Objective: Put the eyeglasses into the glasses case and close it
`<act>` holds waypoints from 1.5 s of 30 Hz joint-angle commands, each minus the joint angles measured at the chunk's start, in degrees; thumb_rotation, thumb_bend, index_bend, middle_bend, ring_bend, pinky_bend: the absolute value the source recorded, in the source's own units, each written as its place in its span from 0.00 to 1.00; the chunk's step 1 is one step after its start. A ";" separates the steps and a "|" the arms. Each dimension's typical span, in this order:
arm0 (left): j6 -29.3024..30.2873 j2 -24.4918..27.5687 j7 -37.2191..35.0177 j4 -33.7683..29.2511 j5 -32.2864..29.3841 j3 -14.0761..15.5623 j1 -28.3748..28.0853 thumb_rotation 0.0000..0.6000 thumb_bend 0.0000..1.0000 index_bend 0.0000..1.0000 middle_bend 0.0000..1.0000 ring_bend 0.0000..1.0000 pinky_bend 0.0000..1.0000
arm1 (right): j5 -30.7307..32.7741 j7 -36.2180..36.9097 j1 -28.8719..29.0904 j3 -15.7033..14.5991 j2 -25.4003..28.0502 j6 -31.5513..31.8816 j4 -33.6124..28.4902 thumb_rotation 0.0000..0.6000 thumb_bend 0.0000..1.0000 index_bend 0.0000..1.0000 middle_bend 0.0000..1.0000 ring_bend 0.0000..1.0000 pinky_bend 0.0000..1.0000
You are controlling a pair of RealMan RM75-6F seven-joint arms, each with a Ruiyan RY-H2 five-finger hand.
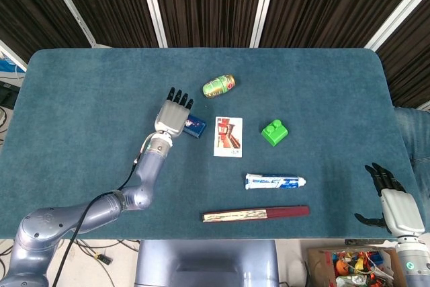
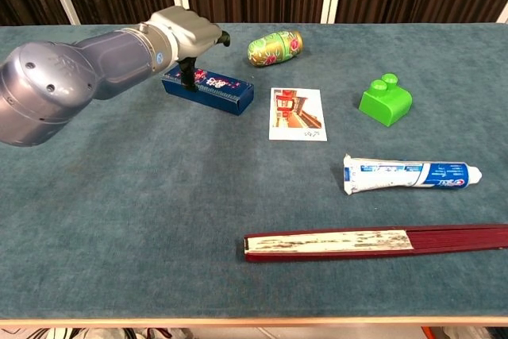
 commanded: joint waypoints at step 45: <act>-1.65 -0.52 -5.26 4.03 -5.39 7.92 -4.09 1.00 0.31 0.26 0.33 0.00 0.00 | 0.74 0.33 0.08 0.01 0.38 -0.66 -0.55 1.00 0.10 0.10 0.00 0.04 0.18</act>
